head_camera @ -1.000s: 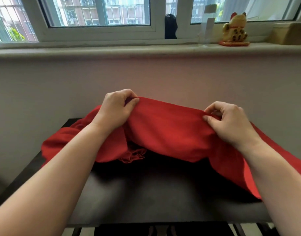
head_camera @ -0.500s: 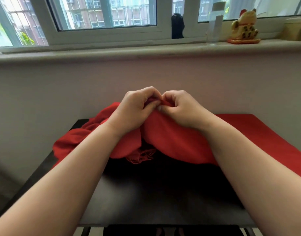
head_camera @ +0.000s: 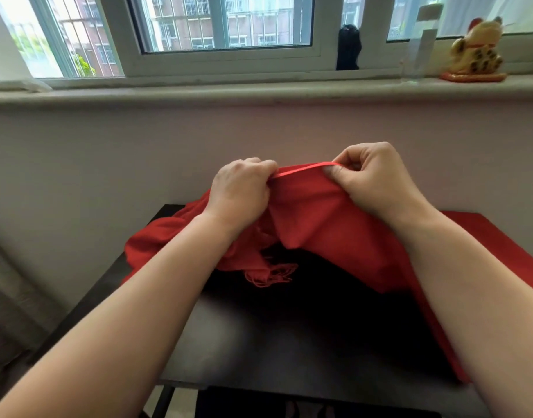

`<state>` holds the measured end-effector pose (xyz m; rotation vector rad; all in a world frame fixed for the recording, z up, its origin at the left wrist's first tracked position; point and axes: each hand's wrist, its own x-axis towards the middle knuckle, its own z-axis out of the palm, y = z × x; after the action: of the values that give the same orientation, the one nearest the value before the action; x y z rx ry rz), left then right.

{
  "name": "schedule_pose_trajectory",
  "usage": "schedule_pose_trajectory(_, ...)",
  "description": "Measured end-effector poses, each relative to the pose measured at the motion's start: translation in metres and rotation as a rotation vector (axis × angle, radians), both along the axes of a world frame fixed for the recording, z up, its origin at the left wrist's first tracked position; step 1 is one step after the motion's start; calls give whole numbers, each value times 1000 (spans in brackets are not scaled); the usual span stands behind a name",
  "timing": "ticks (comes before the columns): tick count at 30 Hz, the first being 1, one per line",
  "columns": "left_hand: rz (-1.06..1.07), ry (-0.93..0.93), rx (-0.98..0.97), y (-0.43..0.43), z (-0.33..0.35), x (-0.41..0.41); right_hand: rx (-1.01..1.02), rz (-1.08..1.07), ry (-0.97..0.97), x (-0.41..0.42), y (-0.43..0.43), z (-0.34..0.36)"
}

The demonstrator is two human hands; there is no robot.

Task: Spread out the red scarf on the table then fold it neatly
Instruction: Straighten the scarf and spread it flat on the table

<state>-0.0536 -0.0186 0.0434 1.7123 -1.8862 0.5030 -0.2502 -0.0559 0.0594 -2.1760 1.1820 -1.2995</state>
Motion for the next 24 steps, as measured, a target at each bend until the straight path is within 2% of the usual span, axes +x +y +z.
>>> schedule_pose_trajectory(5, 39, -17, 92, -5, 12, 17, -104, -132, 1, -18, -3, 11)
schedule_pose_trajectory(9, 133, 21, 66, -9, 28, 34, -123, -188, -25, -36, -6, 13)
schedule_pose_trajectory(13, -69, 90, 45, -5, 26, 16, -82, -196, -2, -43, -6, 1)
schedule_pose_trajectory(15, -103, 120, 57, -6, 20, 13, -83, -213, -1, -46, -4, -4)
schedule_pose_trajectory(20, 78, 114, 262, -9, 10, 10, -97, -218, -31, -45, 1, -5)
schedule_pose_trajectory(22, -44, 144, 286, -4, 9, -10, -93, -187, -25, -39, 4, -4)
schedule_pose_trajectory(24, -203, 267, 275, 4, 10, -35, -92, -166, -1, -35, 8, -2)
